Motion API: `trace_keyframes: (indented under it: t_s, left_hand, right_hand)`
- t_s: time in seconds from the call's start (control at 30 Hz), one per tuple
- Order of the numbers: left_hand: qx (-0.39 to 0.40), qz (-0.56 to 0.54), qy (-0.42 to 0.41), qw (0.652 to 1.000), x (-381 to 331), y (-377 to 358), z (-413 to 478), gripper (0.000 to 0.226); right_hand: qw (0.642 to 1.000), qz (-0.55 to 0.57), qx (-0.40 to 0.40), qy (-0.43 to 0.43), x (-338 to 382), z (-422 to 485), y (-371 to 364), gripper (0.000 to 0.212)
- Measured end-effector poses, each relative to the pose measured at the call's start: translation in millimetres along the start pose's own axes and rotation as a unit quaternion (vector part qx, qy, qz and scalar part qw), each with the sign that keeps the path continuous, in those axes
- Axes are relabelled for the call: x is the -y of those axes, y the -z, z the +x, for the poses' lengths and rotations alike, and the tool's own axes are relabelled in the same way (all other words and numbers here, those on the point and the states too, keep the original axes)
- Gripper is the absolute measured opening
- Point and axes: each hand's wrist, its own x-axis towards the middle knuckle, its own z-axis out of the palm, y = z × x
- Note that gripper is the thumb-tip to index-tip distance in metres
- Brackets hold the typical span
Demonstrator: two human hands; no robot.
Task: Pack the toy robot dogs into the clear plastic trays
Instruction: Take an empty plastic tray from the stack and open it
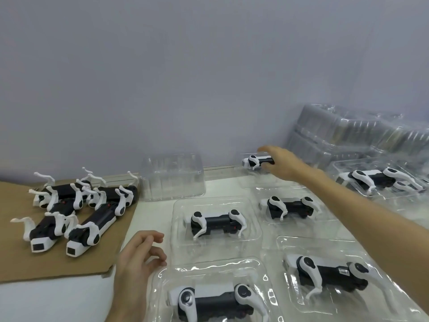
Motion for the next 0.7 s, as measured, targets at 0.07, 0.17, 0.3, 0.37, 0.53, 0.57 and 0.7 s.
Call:
trace_keyframes:
  t_s: [0.07, 0.17, 0.3, 0.37, 0.53, 0.57, 0.7]
  left_hand:
    - [-0.001, 0.001, 0.001, 1.0, -1, -1, -1, 0.024]
    - [-0.003, 0.005, 0.001, 1.0, -3, -2, -1, 0.024]
    - [0.003, 0.014, -0.005, 1.0, -5, -3, -3, 0.023]
    - [0.0, 0.009, -0.002, 1.0, -7, -4, -6, 0.024]
    - [-0.001, -0.009, 0.005, 1.0, -10, -4, -7, 0.025]
    - [-0.001, -0.006, 0.004, 1.0, -10, -3, -7, 0.025]
    - [-0.004, -0.004, 0.004, 1.0, -8, -4, -7, 0.024]
  right_hand:
    - [0.992, 0.126, -0.004, 0.022, 8, -26, 23, 0.03]
    - [0.974, 0.127, 0.182, 0.054, 13, -82, 46, 0.048]
    - [0.955, -0.025, 0.295, 0.026, 3, -122, 50, 0.065]
    - [0.956, 0.004, 0.292, 0.01, 2, -119, 51, 0.056]
    - [0.954, -0.023, 0.299, 0.006, -1, -102, 52, 0.055]
    - [0.95, -0.055, 0.306, 0.01, -1, -100, 49, 0.059]
    - [0.957, -0.082, 0.276, 0.036, 5, -97, 35, 0.058]
